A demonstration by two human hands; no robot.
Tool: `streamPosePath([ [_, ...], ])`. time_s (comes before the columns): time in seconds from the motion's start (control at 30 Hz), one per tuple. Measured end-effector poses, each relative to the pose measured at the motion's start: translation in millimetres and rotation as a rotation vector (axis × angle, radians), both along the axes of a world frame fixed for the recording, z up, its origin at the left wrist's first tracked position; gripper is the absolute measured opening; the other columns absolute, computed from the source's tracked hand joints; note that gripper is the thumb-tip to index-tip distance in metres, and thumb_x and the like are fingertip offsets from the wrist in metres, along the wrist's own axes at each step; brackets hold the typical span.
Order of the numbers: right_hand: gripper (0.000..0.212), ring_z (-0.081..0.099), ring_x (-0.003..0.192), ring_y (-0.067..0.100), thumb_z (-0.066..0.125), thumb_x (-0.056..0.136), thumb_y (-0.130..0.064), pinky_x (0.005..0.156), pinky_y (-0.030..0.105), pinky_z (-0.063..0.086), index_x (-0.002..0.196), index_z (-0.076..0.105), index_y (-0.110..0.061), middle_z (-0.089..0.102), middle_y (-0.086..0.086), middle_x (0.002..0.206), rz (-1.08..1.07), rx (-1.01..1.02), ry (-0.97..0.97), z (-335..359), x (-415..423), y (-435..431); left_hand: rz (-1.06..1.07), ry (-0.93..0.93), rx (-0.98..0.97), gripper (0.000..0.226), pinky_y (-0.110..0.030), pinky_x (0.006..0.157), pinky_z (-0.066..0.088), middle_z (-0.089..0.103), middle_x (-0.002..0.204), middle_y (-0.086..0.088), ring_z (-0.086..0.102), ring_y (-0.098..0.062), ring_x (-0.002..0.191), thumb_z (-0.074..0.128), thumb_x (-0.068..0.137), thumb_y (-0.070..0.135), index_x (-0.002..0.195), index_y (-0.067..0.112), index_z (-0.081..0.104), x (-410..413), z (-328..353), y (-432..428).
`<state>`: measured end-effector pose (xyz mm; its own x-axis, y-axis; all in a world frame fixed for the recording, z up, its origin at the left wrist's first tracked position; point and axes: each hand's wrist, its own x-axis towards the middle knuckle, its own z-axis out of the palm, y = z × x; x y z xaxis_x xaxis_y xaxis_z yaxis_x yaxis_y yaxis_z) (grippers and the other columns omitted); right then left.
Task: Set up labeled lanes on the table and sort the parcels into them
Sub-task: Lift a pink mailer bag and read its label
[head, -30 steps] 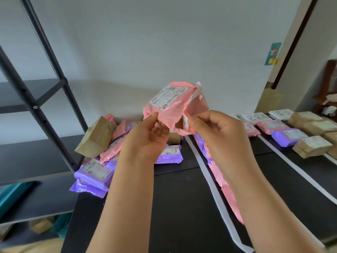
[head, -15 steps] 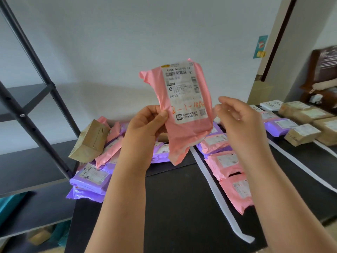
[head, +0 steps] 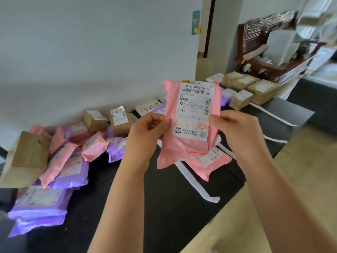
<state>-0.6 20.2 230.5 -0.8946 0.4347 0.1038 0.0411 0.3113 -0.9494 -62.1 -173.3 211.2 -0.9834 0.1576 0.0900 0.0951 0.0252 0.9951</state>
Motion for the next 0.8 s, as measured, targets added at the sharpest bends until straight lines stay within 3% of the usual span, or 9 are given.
streamPosePath([
  [0.07,0.018,0.069,0.078,-0.005,0.068,0.091,-0.020,0.074,0.023,0.055,0.080,0.072,-0.034,0.073,-0.021,0.082,-0.068,-0.020,-0.020,-3.9,8.8,20.8,-0.001,-0.043,-0.032,0.008,-0.044,0.081,0.058,0.075,0.089,-0.008,0.066,-0.023,0.078,0.069,0.091,0.017,0.084,0.019,0.073,2.1,-4.4,25.9],
  [0.13,0.020,0.071,0.081,0.001,0.069,0.091,-0.017,0.078,0.028,0.057,0.079,0.073,-0.033,0.075,-0.016,0.085,-0.132,-0.076,-0.022,-7.6,17.7,44.9,-0.017,-0.059,-0.063,0.007,-0.037,0.080,0.059,0.076,0.088,-0.004,0.067,-0.018,0.077,0.068,0.092,0.021,0.088,0.018,0.074,7.6,-5.6,53.9],
  [0.23,0.018,0.073,0.080,0.005,0.068,0.091,-0.013,0.082,0.031,0.059,0.080,0.075,-0.026,0.076,-0.012,0.084,-0.195,-0.184,-0.017,-12.4,29.4,84.9,-0.052,-0.063,-0.077,0.010,-0.017,0.064,0.051,0.074,0.081,0.009,0.065,-0.005,0.070,0.066,0.093,0.025,0.089,0.022,0.075,16.8,-3.8,95.6],
  [0.37,0.013,0.073,0.081,0.007,0.066,0.092,-0.013,0.084,0.035,0.060,0.087,0.076,-0.019,0.076,-0.010,0.084,-0.248,-0.194,-0.011,-21.3,45.4,150.6,-0.077,-0.097,-0.132,0.004,-0.018,0.071,0.050,0.075,0.084,0.013,0.067,-0.002,0.077,0.073,0.088,0.029,0.087,0.027,0.076,27.4,-9.7,163.6],
  [0.47,0.015,0.074,0.081,0.010,0.065,0.093,-0.011,0.083,0.039,0.060,0.087,0.076,-0.018,0.076,-0.009,0.084,-0.266,-0.194,-0.005,-29.4,60.8,212.3,-0.078,-0.095,-0.187,0.006,-0.016,0.066,0.051,0.074,0.079,0.015,0.064,0.002,0.070,0.075,0.086,0.023,0.082,0.027,0.076,38.6,-18.1,229.5],
  [0.6,0.014,0.073,0.084,0.010,0.064,0.093,-0.010,0.079,0.032,0.059,0.091,0.074,-0.019,0.076,-0.008,0.087,-0.268,-0.220,-0.032,-39.4,76.2,293.9,-0.055,-0.083,-0.217,0.008,-0.025,0.069,0.050,0.072,0.077,0.013,0.063,-0.005,0.072,0.075,0.085,0.021,0.078,0.025,0.075,48.8,-28.9,314.2],
  [0.7,0.011,0.072,0.091,0.015,0.067,0.091,-0.011,0.080,0.032,0.058,0.099,0.071,-0.016,0.075,-0.003,0.095,-0.310,-0.232,-0.026,-48.1,80.9,348.8,-0.061,-0.077,-0.223,0.009,-0.024,0.066,0.046,0.071,0.078,0.011,0.062,-0.008,0.074,0.074,0.086,0.019,0.078,0.023,0.074,56.9,-32.5,367.3],
  [0.8,0.025,0.068,0.094,0.012,0.068,0.092,-0.018,0.071,0.024,0.054,0.116,0.064,-0.016,0.071,-0.002,0.105,-0.347,-0.180,-0.037,-51.0,80.8,392.3,-0.086,-0.062,-0.268,0.009,-0.023,0.069,0.047,0.070,0.080,0.012,0.063,-0.008,0.080,0.073,0.087,0.020,0.079,0.024,0.073,57.5,-31.6,407.9],
])
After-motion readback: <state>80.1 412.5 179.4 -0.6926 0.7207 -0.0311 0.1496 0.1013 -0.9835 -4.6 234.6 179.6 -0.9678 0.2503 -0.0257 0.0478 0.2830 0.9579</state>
